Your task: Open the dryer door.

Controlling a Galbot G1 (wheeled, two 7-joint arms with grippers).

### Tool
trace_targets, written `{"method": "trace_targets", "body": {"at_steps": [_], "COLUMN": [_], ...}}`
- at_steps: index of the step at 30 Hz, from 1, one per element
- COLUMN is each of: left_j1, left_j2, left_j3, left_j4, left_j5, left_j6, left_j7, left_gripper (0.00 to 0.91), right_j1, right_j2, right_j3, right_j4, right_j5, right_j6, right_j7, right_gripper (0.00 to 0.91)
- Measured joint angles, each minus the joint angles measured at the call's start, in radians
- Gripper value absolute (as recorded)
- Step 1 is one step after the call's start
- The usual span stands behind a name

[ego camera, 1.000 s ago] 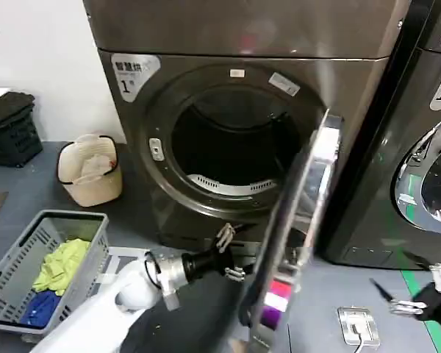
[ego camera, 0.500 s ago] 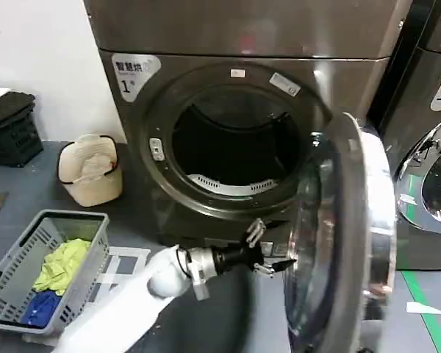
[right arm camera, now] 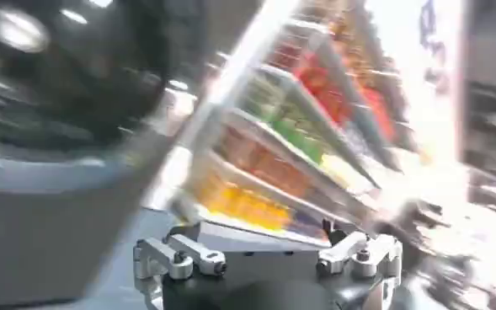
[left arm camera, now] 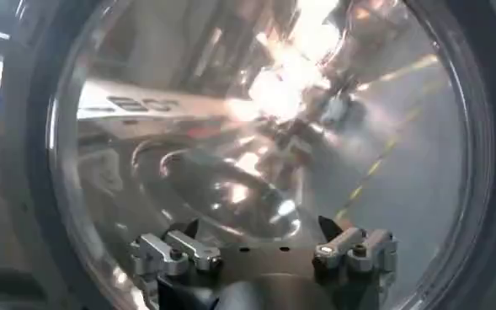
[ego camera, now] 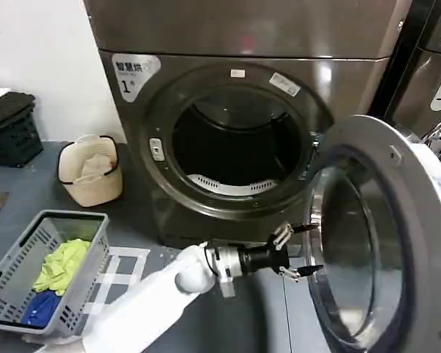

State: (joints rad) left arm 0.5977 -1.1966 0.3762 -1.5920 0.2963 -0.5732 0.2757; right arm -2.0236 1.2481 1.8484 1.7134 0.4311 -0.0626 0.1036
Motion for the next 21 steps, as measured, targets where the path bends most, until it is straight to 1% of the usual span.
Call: {"method": "trace_targets", "body": {"at_steps": [3, 6, 8, 9, 10, 15, 21], "left_j1": [-0.010, -0.023, -0.033, -0.037, -0.043, -0.064, -0.085], "left_j2": [-0.022, -0.041, -0.057, -0.065, -0.073, -0.115, -0.152], "left_j3": [0.008, 0.017, 0.025, 0.029, 0.034, 0.050, 0.064], "left_j4": [0.023, 0.042, 0.057, 0.064, 0.072, 0.109, 0.144], "left_j5": [0.003, 0.007, 0.007, 0.007, 0.008, 0.008, 0.009], "left_j6": [-0.004, -0.005, -0.006, -0.006, -0.006, -0.001, 0.004], "left_j7": [-0.004, -0.008, -0.012, -0.014, -0.016, -0.024, -0.034], "left_gripper": [0.907, 0.907, 0.907, 0.907, 0.907, 0.907, 0.907], "right_j1": [0.012, 0.029, 0.037, 0.037, 0.037, 0.042, 0.062], "right_j2": [0.009, 0.018, 0.022, 0.022, 0.022, 0.029, 0.022], "right_j3": [0.041, 0.087, 0.121, 0.137, 0.153, 0.207, 0.262], "right_j4": [-0.033, -0.057, -0.074, -0.081, -0.091, -0.132, -0.192], "right_j5": [-0.014, -0.046, -0.066, -0.066, -0.069, -0.078, -0.130], "right_j6": [-0.043, -0.115, -0.177, -0.200, -0.211, -0.230, -0.226], "right_j7": [0.014, 0.020, 0.026, 0.033, 0.041, 0.086, 0.094], "right_gripper": [0.907, 0.907, 0.907, 0.907, 0.907, 0.907, 0.907]}}
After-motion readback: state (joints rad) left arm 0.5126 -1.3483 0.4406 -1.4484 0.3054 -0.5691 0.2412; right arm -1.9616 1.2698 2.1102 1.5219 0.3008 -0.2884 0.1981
